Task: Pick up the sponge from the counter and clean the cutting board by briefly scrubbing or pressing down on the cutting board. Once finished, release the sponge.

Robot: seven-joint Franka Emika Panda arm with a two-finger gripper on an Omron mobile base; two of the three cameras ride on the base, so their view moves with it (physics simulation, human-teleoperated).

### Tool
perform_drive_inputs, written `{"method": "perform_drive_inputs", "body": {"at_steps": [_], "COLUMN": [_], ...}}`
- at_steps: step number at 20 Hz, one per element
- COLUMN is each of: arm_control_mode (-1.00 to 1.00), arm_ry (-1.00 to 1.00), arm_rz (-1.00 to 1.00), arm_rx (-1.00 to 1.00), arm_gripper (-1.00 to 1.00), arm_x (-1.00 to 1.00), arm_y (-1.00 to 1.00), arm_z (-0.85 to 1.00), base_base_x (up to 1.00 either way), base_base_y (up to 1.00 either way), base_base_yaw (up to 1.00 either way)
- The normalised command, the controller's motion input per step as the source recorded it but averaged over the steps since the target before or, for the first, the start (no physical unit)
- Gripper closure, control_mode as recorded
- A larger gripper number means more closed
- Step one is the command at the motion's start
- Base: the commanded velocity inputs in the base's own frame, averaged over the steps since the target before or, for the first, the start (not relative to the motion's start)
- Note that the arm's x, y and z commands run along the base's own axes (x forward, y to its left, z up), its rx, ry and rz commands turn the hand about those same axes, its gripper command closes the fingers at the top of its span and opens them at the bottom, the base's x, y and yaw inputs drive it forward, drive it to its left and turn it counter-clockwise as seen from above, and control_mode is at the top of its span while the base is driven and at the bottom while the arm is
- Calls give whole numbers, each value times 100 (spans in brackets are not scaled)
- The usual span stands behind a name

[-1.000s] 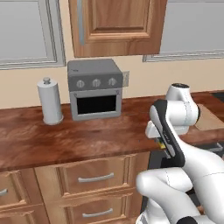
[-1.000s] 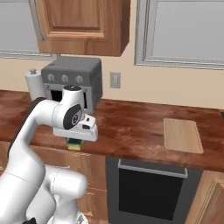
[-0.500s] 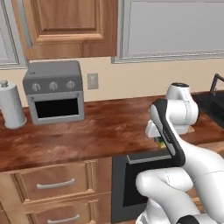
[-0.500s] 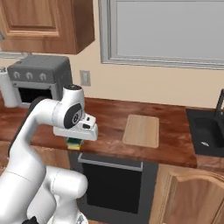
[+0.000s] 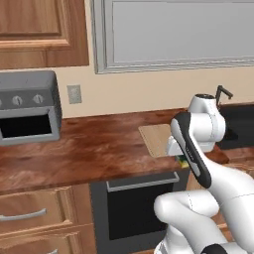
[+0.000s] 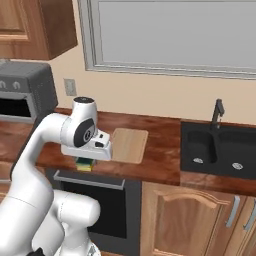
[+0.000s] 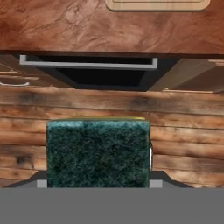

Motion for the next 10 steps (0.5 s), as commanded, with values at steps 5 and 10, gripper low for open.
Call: {"method": "perform_drive_inputs", "body": {"at_steps": [5,10], "arm_control_mode": [100,100], "arm_ry": [0,0], "arm_rz": [0,0], "arm_rx": [0,0], "arm_gripper": [100,100], "arm_x": [0,0], "arm_y": [0,0], "arm_z": [0,0], "base_base_x": [13,20], "base_base_y": [-43,-37], "base_base_yaw": [0,0]}}
